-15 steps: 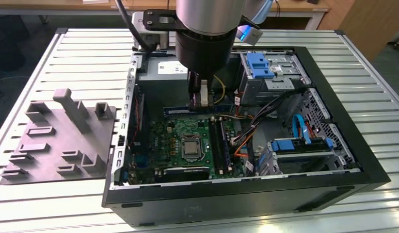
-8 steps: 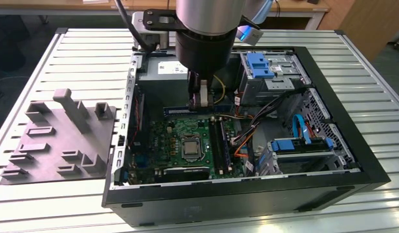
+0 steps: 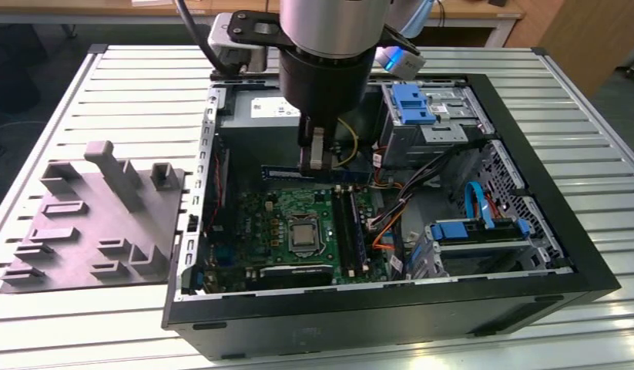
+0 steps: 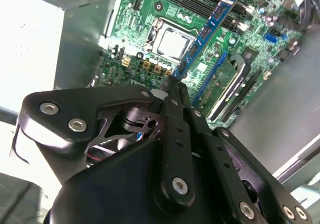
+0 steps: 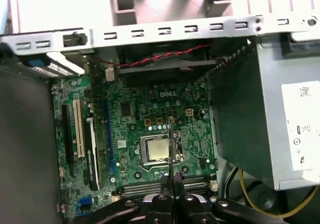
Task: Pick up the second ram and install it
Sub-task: 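Insert the second ram into the second slot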
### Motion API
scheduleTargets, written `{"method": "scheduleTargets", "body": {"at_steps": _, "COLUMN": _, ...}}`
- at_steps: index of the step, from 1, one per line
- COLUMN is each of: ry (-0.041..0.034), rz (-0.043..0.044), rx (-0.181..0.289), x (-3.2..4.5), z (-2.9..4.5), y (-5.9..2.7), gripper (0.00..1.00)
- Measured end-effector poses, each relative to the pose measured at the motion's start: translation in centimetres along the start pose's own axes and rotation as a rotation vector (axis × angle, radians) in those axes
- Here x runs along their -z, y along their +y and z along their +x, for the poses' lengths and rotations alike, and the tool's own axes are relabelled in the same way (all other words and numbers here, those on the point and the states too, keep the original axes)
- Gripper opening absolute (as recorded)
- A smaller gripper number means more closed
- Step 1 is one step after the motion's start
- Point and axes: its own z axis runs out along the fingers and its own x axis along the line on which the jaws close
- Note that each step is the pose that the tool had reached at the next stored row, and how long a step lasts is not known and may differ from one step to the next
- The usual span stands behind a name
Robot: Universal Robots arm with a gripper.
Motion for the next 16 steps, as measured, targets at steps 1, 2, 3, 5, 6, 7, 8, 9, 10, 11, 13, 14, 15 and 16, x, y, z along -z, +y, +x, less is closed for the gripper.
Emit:
{"method": "scheduleTargets", "body": {"at_steps": 1, "ry": -0.0010, "rz": 0.0011, "rx": -0.020, "x": -0.02, "z": 0.00, "y": 0.00, "gripper": 0.12}}
{"method": "scheduleTargets", "body": {"at_steps": 2, "ry": -0.0020, "rz": 0.0021, "rx": -0.037, "x": -0.03, "z": 0.00, "y": 0.00, "gripper": 0.12}}
{"method": "scheduleTargets", "body": {"at_steps": 3, "ry": -0.0030, "rz": 0.0031, "rx": -0.056, "x": -0.05, "z": 0.00, "y": 0.00, "gripper": 0.12}}
{"method": "scheduleTargets", "body": {"at_steps": 5, "ry": -0.0050, "rz": 0.0051, "rx": -0.091, "x": -0.09, "z": 0.00, "y": -0.01, "gripper": 0.12}}
{"method": "scheduleTargets", "body": {"at_steps": 6, "ry": -0.0061, "rz": 0.0062, "rx": -0.109, "x": -0.12, "z": 0.01, "y": -0.01, "gripper": 0.12}}
{"method": "scheduleTargets", "body": {"at_steps": 7, "ry": -0.0071, "rz": 0.0072, "rx": -0.128, "x": -0.14, "z": 0.01, "y": -0.01, "gripper": 0.12}}
{"method": "scheduleTargets", "body": {"at_steps": 8, "ry": -0.0081, "rz": 0.0083, "rx": -0.146, "x": -0.16, "z": 0.01, "y": -0.01, "gripper": 0.12}}
{"method": "scheduleTargets", "body": {"at_steps": 9, "ry": -0.0092, "rz": 0.0093, "rx": -0.164, "x": -0.18, "z": 0.01, "y": -0.01, "gripper": 0.12}}
{"method": "scheduleTargets", "body": {"at_steps": 10, "ry": -0.0100, "rz": 0.0102, "rx": -0.182, "x": -0.20, "z": 0.01, "y": -0.01, "gripper": 0.12}}
{"method": "scheduleTargets", "body": {"at_steps": 11, "ry": -0.0111, "rz": 0.0113, "rx": -0.200, "x": -0.22, "z": 0.01, "y": -0.01, "gripper": 0.12}}
{"method": "scheduleTargets", "body": {"at_steps": 13, "ry": -0.0133, "rz": 0.0136, "rx": -0.240, "x": -0.26, "z": 0.02, "y": -0.02, "gripper": 0.12}}
{"method": "scheduleTargets", "body": {"at_steps": 14, "ry": -0.0144, "rz": 0.0146, "rx": -0.258, "x": -0.29, "z": 0.02, "y": -0.02, "gripper": 0.12}}
{"method": "scheduleTargets", "body": {"at_steps": 15, "ry": -0.0154, "rz": 0.0156, "rx": -0.276, "x": -0.31, "z": 0.02, "y": -0.02, "gripper": 0.12}}
{"method": "scheduleTargets", "body": {"at_steps": 16, "ry": -0.0163, "rz": 0.0166, "rx": -0.294, "x": -0.32, "z": 0.02, "y": -0.02, "gripper": 0.12}}
